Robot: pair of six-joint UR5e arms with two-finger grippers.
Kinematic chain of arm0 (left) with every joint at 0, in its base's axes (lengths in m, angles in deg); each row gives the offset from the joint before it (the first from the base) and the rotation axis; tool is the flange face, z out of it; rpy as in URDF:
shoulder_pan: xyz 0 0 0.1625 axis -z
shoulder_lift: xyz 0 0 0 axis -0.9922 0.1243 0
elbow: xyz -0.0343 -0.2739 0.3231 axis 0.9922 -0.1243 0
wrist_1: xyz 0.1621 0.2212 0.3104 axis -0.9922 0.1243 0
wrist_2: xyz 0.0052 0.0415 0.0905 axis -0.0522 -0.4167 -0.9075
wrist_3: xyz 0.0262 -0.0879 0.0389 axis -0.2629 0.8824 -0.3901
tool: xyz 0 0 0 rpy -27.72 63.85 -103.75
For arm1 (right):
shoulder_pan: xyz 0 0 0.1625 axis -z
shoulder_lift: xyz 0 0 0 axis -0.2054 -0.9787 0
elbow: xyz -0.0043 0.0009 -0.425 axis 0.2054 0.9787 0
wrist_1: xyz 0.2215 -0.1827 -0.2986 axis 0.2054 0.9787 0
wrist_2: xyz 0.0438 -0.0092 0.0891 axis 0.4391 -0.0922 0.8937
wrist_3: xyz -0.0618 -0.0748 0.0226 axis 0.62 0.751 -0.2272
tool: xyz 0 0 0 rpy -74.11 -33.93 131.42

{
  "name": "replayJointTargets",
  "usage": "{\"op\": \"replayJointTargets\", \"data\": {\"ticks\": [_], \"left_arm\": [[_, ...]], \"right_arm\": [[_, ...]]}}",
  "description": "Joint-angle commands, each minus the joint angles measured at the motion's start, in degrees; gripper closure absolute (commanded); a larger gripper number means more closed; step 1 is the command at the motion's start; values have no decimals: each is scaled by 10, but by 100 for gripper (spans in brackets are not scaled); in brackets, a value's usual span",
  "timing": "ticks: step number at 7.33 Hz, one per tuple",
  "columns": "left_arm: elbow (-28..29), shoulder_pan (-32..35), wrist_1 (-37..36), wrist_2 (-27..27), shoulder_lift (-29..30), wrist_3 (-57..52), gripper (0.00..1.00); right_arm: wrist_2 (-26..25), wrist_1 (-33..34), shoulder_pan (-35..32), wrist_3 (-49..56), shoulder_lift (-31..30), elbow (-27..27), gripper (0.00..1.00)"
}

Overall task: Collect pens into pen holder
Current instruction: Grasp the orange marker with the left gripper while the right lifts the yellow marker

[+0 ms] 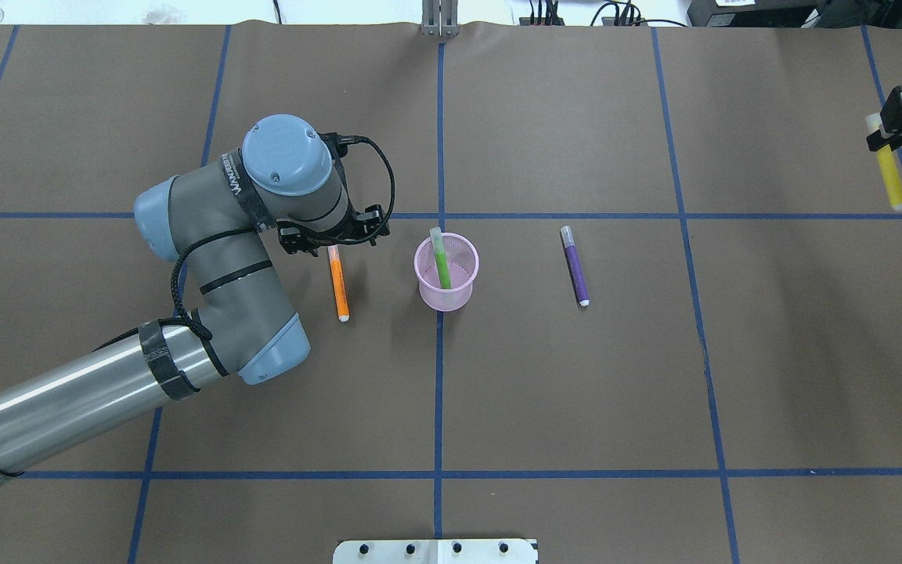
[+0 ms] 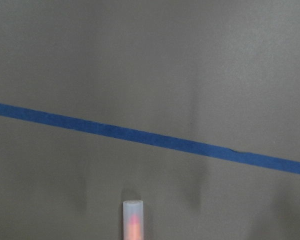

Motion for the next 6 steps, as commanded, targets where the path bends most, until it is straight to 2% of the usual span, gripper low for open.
{"op": "replayJointTargets", "data": {"ticks": [1,4,6], "left_arm": [[15,-2,10,1,-1,-1,16],[15,-3,7,3,-1,-28,32],[12,-4,10,3,-12,-38,39]], "right_arm": [[1,0,2,-1,0,0,100],[1,2,8,-17,11,1,100],[2,3,9,-17,11,0,100]]}}
